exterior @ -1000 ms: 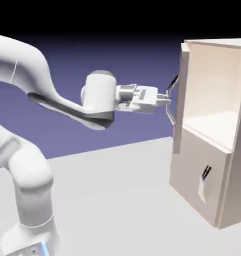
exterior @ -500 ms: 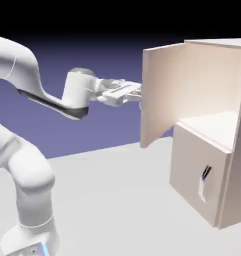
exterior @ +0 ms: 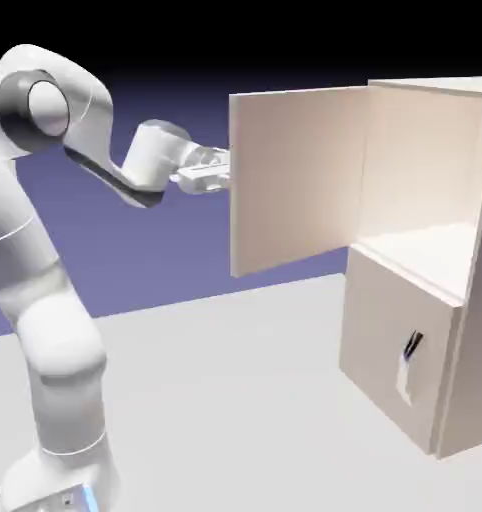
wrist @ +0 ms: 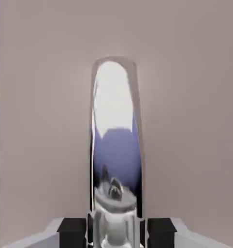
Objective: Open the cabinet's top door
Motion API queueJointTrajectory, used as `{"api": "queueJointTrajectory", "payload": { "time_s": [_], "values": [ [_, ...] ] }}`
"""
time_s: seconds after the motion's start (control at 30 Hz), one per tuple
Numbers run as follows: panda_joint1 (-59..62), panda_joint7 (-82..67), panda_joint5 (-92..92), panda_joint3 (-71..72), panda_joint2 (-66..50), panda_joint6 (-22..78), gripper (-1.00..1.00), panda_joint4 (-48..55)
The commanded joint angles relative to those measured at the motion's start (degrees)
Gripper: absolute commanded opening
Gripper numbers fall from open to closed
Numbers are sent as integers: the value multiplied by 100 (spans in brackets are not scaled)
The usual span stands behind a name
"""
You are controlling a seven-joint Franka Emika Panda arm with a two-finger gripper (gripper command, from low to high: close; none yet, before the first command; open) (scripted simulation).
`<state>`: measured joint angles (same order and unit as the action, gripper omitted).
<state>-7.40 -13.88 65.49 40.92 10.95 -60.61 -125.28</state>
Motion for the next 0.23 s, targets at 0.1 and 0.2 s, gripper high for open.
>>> {"api": "queueJointTrajectory", "payload": {
  "time_s": [0.1,0.2],
  "values": [
    [-45,291,-56,248,-831,970,-100,761],
    [-125,434,-60,306,-1226,1414,100,1132]
  ]
}}
